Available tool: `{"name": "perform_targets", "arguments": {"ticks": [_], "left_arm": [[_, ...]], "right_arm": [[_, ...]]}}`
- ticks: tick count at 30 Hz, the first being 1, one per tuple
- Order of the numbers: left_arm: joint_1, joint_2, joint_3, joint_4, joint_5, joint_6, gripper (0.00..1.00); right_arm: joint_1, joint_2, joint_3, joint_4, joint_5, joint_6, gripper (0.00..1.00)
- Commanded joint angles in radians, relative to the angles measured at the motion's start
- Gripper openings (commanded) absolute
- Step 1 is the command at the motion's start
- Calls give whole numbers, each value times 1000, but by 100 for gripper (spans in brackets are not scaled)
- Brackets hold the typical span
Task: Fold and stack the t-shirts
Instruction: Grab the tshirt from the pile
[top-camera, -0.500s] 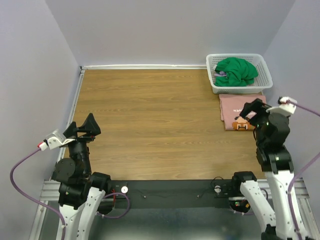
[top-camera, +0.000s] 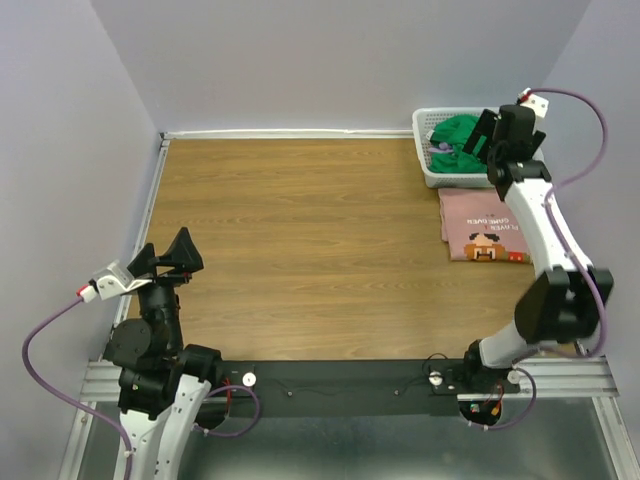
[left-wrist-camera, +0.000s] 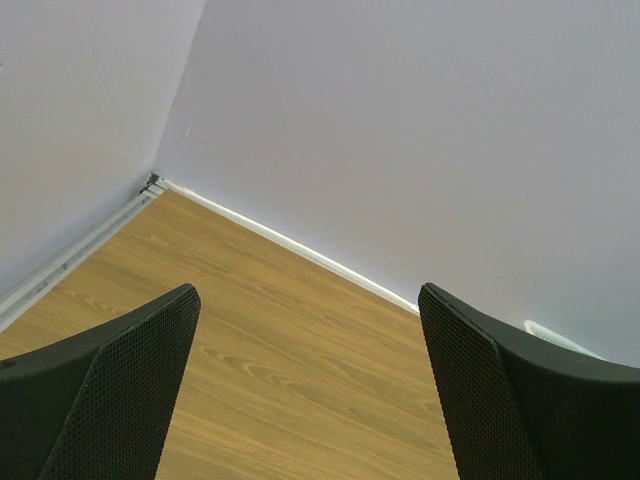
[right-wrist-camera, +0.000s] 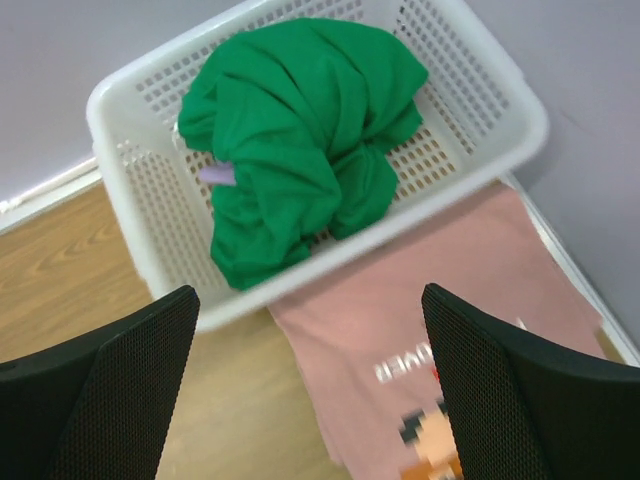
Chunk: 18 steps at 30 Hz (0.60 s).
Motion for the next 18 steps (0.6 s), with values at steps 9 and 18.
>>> {"name": "perform_targets", "arguments": {"ticks": [9, 18], "left_arm": [[6, 5, -18, 34, 37, 24, 98], [7, 52, -13, 32, 46, 32, 98]], "right_arm": [[-150, 525, 340, 23, -293, -4, 88], [-162, 657, 411, 75, -384, -108, 70]]}}
